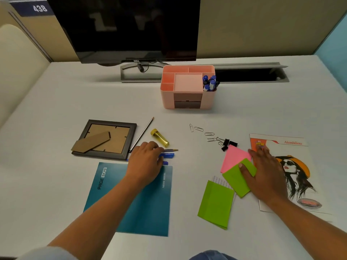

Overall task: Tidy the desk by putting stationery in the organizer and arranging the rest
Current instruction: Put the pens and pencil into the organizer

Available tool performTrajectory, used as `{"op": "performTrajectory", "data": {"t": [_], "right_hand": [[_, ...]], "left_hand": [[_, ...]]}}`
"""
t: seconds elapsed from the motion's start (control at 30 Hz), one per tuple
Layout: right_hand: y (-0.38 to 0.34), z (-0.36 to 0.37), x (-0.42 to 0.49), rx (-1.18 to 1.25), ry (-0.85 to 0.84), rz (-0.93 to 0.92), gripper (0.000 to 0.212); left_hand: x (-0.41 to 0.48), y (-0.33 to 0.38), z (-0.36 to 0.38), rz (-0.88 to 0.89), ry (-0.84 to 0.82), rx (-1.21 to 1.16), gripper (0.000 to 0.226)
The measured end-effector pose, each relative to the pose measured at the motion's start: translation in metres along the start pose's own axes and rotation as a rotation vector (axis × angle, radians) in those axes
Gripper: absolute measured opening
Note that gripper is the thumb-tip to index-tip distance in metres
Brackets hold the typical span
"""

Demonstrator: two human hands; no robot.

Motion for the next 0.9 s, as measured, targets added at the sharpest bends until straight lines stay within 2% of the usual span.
{"op": "performTrajectory", "data": {"t": [0.17,0.43,0.53,0.7,0.77,0.9], "right_hand": [[0.0,-0.001,-0.001,0.006,0.006,0.003,0.072],[-0.003,-0.003,-0.001,0.028,0.013,-0.004,0.071],[-0.004,-0.004,0.0,0.023,0.013,-0.019,0.073],[-0.004,-0.003,-0.001,0.008,0.019,-0.01,0.074],[-0.005,-0.003,0.0,0.004,0.021,-0.01,0.075],[-0.003,-0.001,0.001,-0.001,0.008,-0.002,0.076]], "left_hand": [[0.013,0.012,0.002,0.108,-0.11,0.113,0.027],[0.032,0.021,-0.01,0.185,-0.154,0.196,0.019],[0.038,0.024,-0.036,0.159,-0.06,0.062,0.019],[0.067,0.012,-0.101,-0.036,0.131,-0.365,0.016],[0.084,0.001,-0.125,-0.068,0.257,-0.515,0.019],[0.122,-0.019,-0.159,-0.083,0.444,-0.549,0.033]]}}
Point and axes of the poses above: each hand's wrist, its own x-axis towards the middle knuckle, its own z-axis out of the palm, y = z × x, the point moved 7 cm from there along x, towards the middle knuckle, and after that the axes turned 5 degrees about x, right-handed, at the moved point
